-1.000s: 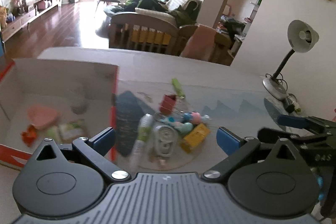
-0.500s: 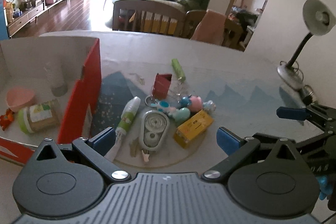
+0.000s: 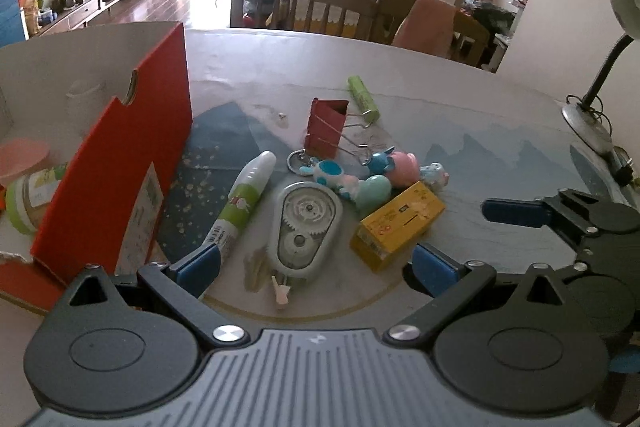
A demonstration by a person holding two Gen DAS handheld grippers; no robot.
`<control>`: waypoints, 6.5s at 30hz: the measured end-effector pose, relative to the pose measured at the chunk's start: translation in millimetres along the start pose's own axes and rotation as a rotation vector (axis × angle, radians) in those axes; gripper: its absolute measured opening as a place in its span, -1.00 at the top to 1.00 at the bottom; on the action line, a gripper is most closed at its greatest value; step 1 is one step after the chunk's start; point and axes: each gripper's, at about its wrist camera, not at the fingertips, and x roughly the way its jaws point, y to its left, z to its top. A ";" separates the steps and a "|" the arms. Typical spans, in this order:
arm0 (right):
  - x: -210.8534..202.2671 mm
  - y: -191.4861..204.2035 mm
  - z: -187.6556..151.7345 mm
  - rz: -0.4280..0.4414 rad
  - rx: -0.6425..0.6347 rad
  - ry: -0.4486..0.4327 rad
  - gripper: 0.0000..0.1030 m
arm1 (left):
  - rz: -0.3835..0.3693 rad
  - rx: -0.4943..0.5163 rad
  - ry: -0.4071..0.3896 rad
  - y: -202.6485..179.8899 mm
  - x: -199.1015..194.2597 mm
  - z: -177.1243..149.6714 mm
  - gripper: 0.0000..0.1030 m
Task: Organize rigid objects
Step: 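Close left tool on the white tape dispenser while right tool grasps the yellow box, then carry the tape dispenser in left tool and yellow box in right tool over the box, then open left tool to drop the tape dispenser while right tool releases the yellow box, then withdraw both tools from the box back over the table items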
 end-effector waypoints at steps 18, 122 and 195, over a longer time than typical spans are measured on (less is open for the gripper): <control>13.6 -12.1 -0.3 0.038 -0.016 -0.014 -0.36 | 0.007 -0.022 0.011 7.2 18.7 1.7 -0.97; -8.9 222.2 150.7 0.002 -0.115 -0.039 -0.35 | 0.059 -0.043 0.007 266.0 -123.3 112.3 0.05; 15.5 219.4 161.2 0.003 -0.005 -0.001 -0.61 | 0.099 0.125 0.190 269.3 -65.3 107.4 -0.09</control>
